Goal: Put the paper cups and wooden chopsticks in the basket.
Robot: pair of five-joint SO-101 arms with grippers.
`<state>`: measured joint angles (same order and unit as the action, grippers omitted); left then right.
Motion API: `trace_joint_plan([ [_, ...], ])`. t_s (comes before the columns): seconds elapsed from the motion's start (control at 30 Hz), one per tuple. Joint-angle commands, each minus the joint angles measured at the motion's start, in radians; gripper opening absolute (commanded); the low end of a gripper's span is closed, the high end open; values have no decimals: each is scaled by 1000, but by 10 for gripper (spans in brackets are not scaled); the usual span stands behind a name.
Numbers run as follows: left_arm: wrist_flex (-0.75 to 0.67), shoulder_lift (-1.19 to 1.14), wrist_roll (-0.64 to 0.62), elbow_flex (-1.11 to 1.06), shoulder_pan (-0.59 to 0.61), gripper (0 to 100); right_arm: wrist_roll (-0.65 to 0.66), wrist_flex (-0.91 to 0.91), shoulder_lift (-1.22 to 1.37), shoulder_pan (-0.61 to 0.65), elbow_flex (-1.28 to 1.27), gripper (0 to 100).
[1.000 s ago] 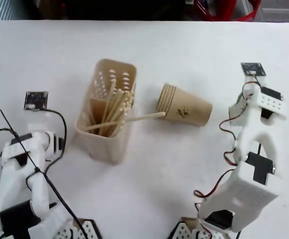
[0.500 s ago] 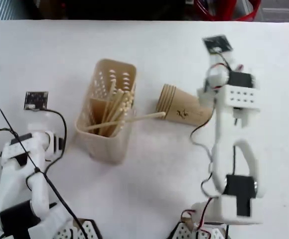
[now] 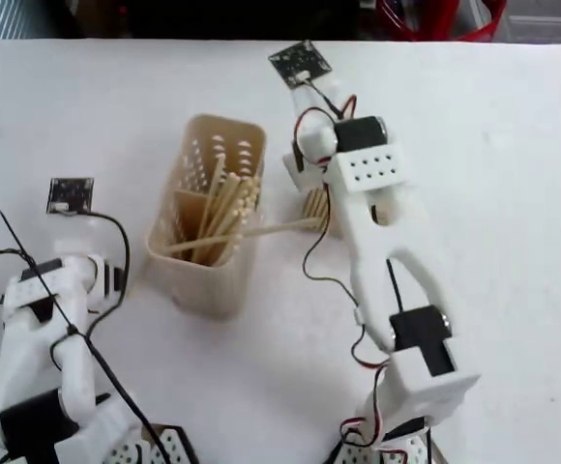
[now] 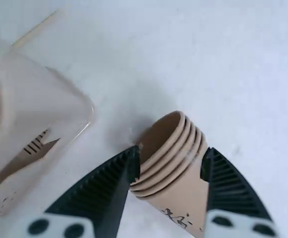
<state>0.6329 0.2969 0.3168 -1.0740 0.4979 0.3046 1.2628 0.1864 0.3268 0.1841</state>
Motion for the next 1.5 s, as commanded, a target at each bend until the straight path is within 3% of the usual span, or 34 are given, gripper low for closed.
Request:
trace_joint_plan([
  [0.0,26,4,12,3,2,211,-9,16,27,10,51,212],
  [0.2,26,4,12,3,2,211,-77,21,97,-42,55,212],
  [0.67,26,4,12,3,2,211,-78,21,171,-222,52,207],
  [0.73,26,4,12,3,2,211,-78,42,170,-260,57,182],
  [0.9,26,4,12,3,2,211,-34,56,170,-338,55,9],
  [1.07,26,4,12,3,2,211,15,91,168,-381,58,18],
  [1.33,26,4,12,3,2,211,38,260,-4,-420,238,17],
  [1.47,26,4,12,3,2,211,-35,295,-131,-404,338,17],
])
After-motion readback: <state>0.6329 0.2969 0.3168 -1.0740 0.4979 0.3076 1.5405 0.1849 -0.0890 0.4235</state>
